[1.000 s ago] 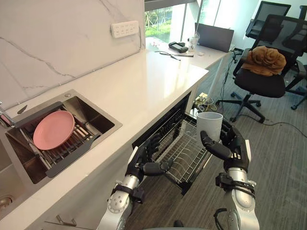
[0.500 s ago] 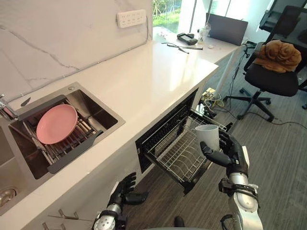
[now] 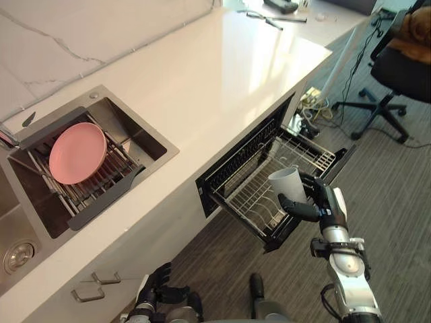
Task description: Walk over to the sink, pick up the cup, carry it to the dishwasher, place the cup inside the dishwasher, then close the dishwasher door
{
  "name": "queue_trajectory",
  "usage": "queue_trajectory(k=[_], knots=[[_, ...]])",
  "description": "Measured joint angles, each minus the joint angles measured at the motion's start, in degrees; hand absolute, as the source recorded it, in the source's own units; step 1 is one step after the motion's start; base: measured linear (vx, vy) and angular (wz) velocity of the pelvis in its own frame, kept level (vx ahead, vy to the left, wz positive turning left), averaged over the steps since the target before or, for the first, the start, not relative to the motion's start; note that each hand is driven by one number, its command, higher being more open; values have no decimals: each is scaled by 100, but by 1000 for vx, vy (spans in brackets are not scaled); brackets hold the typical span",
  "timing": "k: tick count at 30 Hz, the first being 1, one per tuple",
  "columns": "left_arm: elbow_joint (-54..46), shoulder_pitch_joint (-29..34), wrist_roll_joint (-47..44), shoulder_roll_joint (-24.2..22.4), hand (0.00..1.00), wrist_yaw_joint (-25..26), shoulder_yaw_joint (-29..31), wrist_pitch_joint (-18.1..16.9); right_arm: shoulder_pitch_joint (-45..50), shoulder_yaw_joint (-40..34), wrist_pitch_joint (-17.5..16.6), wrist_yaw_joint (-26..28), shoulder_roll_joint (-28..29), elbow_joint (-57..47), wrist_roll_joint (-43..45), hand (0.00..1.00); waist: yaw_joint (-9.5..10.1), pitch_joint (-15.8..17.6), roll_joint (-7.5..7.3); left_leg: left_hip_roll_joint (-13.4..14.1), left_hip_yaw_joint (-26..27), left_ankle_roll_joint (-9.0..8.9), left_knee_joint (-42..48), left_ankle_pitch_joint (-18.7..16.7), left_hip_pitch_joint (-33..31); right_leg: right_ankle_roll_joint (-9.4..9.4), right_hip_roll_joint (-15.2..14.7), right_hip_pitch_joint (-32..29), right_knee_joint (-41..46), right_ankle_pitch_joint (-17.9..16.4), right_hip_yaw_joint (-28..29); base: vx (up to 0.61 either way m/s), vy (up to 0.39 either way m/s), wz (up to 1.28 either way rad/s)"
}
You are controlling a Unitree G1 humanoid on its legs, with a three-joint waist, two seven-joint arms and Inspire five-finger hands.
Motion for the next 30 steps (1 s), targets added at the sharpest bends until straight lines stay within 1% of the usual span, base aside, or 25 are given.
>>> queue_trajectory(k=[1, 2, 3, 5, 8, 10, 11, 14, 17, 20, 26, 30], knots=[[0, -27, 0, -4, 90, 6, -1, -17, -69, 28, 0, -1, -69, 50, 0, 30, 0, 56, 33, 3, -14, -1, 40, 0, -36, 0, -2, -14, 13, 2, -14, -42, -27, 8], [1, -80, -1, -6, 90, 26, -3, -71, -226, 113, 0, -2, -213, 164, 0, 30, 2, 198, 101, 18, -22, -12, 136, 0, -78, 0, 2, -39, 74, 1, -34, -54, -21, 3], [1, -100, -1, -8, 90, 36, -11, -90, -302, 168, 0, 1, -293, 223, -1, 30, 4, 243, 135, 24, -23, -18, 188, -1, -121, 0, 1, -77, 112, 1, -53, -74, -17, -2], [-4, -220, -1, -12, 90, 83, -17, -187, -588, 287, -1, 11, -491, 377, -4, 30, 16, 478, 225, 29, -24, -37, 399, -18, -313, -4, -19, -254, 282, -2, -77, -115, -5, -2], [-7, -370, -4, -2, 90, 107, -24, -237, -941, 400, -6, 10, -625, 643, -120, 30, 41, 734, 264, 55, -30, 37, 644, -142, -567, -38, -15, -524, 516, -29, -77, -133, 3, -1], [-3, -390, -4, -1, 90, 111, -55, -238, -1075, 469, -19, -8, -717, 666, -148, 30, 61, 827, 267, 60, -29, 43, 732, -149, -649, -51, -19, -611, 614, -38, -65, -137, -4, -1], [8, -389, -4, -3, 90, 110, -77, -238, -1205, 597, -36, -12, -862, 731, -149, 30, 86, 855, 277, 70, -27, 22, 786, -171, -737, -64, -20, -710, 683, -47, -61, -125, -9, -1], [11, -414, -9, -2, 90, 117, -77, -240, -1389, 760, -60, -14, -1033, 851, -159, 30, 148, 883, 305, 84, -42, 0, 803, -131, -892, -115, -11, -895, 762, -64, -68, -90, -27, 2], [18, -431, -10, -3, 90, 119, -98, -262, -1565, 888, -66, -18, -1125, 1001, -165, 30, 164, 923, 355, 102, -97, 28, 787, -66, -913, -114, 4, -905, 785, -58, -129, -24, -27, 7], [17, -462, -12, -2, 90, 136, -126, -333, -1758, 1044, -70, -53, -1201, 1176, -243, 30, 180, 933, 361, 103, -104, 32, 773, -32, -985, -117, 7, -980, 802, -57, -132, -3, -6, 1], [-6, -571, -14, -5, 90, 248, -178, -398, -2051, 1083, -87, -250, -1204, 1538, -460, 30, 291, 1075, 367, 88, -140, 38, 778, -26, -1003, -122, -10, -996, 855, -62, -158, -3, 4, 2], [-18, -584, -65, 1, 90, 259, -182, -426, -2248, 1097, -86, -349, -1203, 1703, -575, 30, 311, 1158, 368, 76, -164, 42, 781, -13, -1058, -131, -21, -1056, 900, -72, -172, -23, 10, 4]])
